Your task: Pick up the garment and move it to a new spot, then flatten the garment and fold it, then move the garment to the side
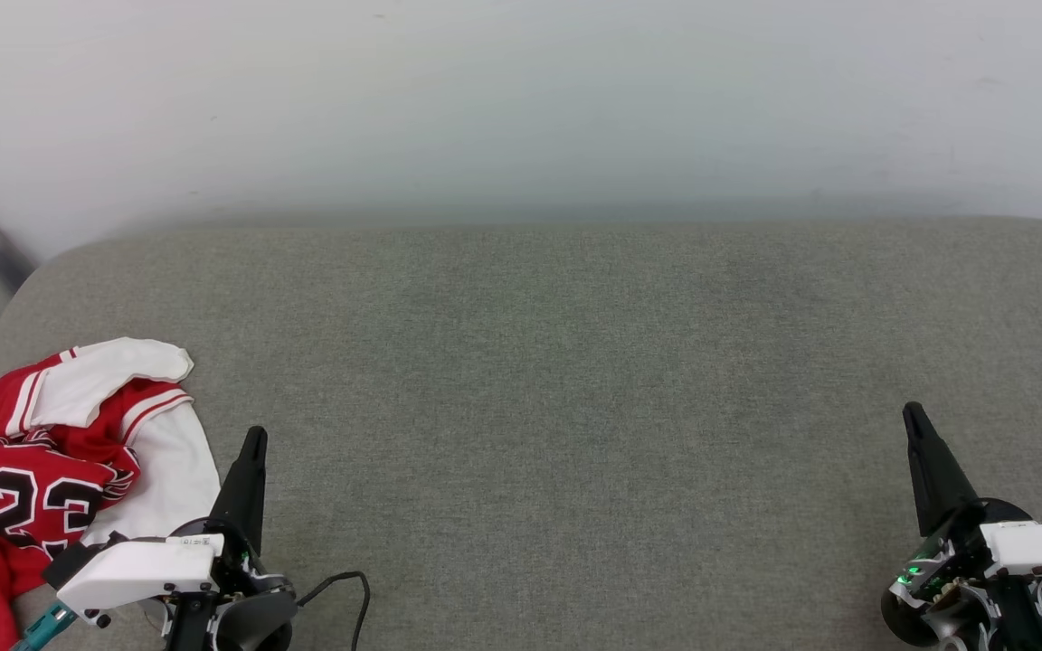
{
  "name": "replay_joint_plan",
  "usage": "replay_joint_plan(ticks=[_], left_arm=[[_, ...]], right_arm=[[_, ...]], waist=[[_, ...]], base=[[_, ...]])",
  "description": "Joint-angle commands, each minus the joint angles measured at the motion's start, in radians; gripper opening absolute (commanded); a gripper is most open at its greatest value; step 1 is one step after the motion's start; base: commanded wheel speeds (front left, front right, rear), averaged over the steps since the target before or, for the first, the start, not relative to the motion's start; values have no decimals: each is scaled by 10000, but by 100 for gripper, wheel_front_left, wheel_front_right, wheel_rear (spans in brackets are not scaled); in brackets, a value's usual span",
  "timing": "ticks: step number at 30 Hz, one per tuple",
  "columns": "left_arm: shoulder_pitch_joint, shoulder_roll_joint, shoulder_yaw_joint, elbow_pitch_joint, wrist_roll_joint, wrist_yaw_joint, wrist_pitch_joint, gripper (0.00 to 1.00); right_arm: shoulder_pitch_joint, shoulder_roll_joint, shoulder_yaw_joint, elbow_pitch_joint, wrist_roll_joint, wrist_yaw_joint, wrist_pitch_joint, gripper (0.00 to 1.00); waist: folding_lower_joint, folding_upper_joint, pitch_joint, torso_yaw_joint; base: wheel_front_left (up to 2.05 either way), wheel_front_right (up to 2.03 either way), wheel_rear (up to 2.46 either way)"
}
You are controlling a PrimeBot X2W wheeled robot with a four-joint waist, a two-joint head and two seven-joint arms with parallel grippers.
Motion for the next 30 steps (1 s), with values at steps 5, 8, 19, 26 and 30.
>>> replay_joint_plan(ticks=[5,8,19,26,30], left_arm=[[-76,-13,10,4,3,-35,15,0],[-76,-13,10,3,3,-35,14,0],[-76,-13,9,3,3,-35,14,0],[57,-13,-95,91,8,4,-70,100],[8,-11,-361,26,28,4,-281,100]], right_arm=[[-116,40,6,11,-46,-3,-10,0],[-116,40,6,11,-46,-3,-10,0],[-116,40,7,11,-46,-3,-10,0],[93,2,41,48,-13,-2,-39,100],[165,-2,159,-110,-139,-2,-190,100]], waist=[[0,0,0,0],[0,0,0,0],[0,0,0,0],[0,0,0,2],[0,0,-6,16]], base=[[0,0,0],[0,0,0],[0,0,0],[0,0,0],[0,0,0]])
